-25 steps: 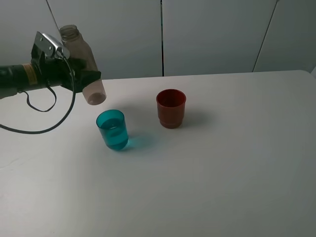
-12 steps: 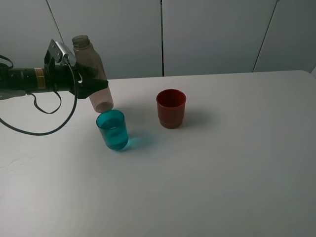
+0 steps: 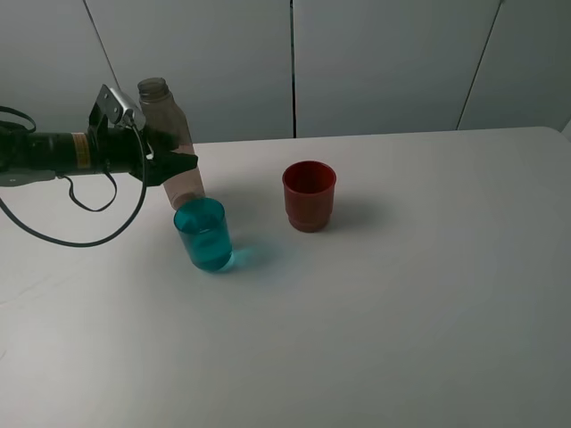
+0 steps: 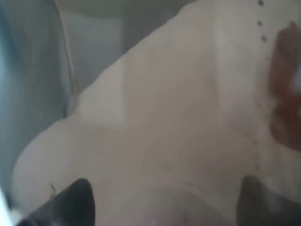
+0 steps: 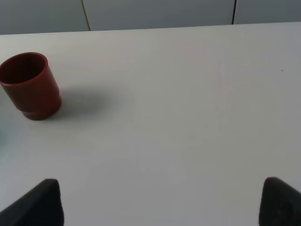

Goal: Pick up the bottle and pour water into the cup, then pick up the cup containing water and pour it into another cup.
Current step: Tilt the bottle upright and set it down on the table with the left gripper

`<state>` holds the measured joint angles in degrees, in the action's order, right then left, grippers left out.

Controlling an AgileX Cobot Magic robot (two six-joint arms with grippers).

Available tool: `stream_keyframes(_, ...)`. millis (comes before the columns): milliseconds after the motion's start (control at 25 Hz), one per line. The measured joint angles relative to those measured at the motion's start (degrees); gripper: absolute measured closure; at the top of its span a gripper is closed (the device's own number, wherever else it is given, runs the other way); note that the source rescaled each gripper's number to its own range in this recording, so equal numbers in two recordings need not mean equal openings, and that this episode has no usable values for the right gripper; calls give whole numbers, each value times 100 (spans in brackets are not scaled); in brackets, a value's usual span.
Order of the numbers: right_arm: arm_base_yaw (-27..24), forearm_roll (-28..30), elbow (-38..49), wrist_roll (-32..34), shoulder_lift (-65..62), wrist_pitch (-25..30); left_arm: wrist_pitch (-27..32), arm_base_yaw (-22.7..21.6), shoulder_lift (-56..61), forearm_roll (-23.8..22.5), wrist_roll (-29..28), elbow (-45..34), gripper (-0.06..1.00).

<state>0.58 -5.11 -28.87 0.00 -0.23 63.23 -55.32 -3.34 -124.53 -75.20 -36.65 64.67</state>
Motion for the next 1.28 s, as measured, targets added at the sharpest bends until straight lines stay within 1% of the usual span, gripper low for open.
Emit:
stream_keyframes(160,0,0,0,0,0,0,-12,0,-36,41,460,0,94)
stream_keyframes(280,0,0,0,0,0,0,-12,0,-36,41,626,0,94)
stream_keyframes(360,0,0,0,0,0,0,-12,0,-36,41,649,0,94)
stream_keyframes(600,0,0,0,0,0,0,-68,0,-172,240,606,8,94)
stream_keyframes(1080,0,0,0,0,0,0,-143,0,-200,294,584,12,94)
stream_keyframes(1120,0,0,0,0,0,0,-143,0,-200,294,584,12,92)
stream_keyframes(1160,0,0,0,0,0,0,-143,0,-200,294,584,12,86)
stream_keyframes(1200,0,0,0,0,0,0,-143,0,-200,294,561,12,69)
stream_keyframes(1280,0,0,0,0,0,0,-189,0,-200,306,534,12,29)
